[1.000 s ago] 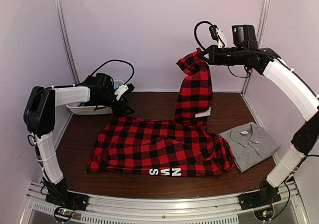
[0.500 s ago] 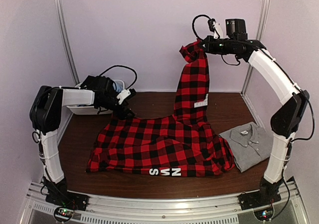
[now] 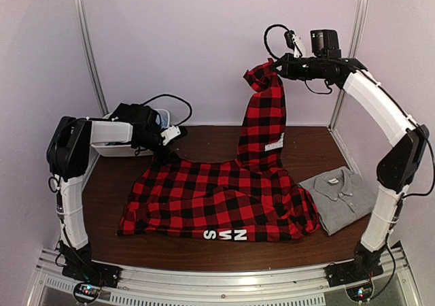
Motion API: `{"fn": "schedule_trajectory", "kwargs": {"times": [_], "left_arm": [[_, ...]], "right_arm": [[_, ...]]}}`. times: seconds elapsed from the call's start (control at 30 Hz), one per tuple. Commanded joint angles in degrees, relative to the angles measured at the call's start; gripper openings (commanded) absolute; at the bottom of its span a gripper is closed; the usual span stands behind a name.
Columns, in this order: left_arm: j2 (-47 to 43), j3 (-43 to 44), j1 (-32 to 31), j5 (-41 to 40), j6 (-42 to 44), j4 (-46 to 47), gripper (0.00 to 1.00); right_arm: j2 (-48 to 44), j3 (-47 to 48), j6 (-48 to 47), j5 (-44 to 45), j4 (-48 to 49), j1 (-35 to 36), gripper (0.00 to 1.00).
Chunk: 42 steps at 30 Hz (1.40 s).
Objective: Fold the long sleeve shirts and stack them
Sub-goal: Pick up the shirt from the center of the board.
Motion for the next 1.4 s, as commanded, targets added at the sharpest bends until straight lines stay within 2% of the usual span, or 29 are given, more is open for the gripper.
{"fn": "schedule_trajectory", "kwargs": {"times": [0.0, 0.33, 0.5, 1.0, 1.07, 1.37], "left_arm": [[0.63, 3.49, 0.18, -0.68, 7.19, -3.79, 0.90], [3.71, 9.49, 0.35, 3.76, 14.32, -15.50, 0.87], [4.80, 10.14, 0.35, 4.41, 15.48, -16.49, 0.85], [11.15, 17.07, 0.87, 7.04, 15.58, -20.08, 0.65], [11.37, 17.24, 0.96, 7.19, 15.70, -20.38, 0.62], [11.15, 17.23, 1.16, 7.81, 15.26, -21.62, 0.30]], "right_arm": [[-8.69, -8.16, 1.63, -2.22, 2.28, -0.25, 0.00], [-19.04, -20.22, 2.23, -1.83, 3.45, -0.26, 0.00], [-21.53, -23.19, 3.03, -2.85, 3.79, -0.26, 0.00], [-31.04, -32.83, 4.38, -2.92, 1.87, -0.32, 0.00], [-32.41, -33.52, 4.29, -1.89, 1.24, -0.34, 0.00], [-35.64, -35.32, 3.90, 0.71, -0.76, -0.46, 0.00]]}}
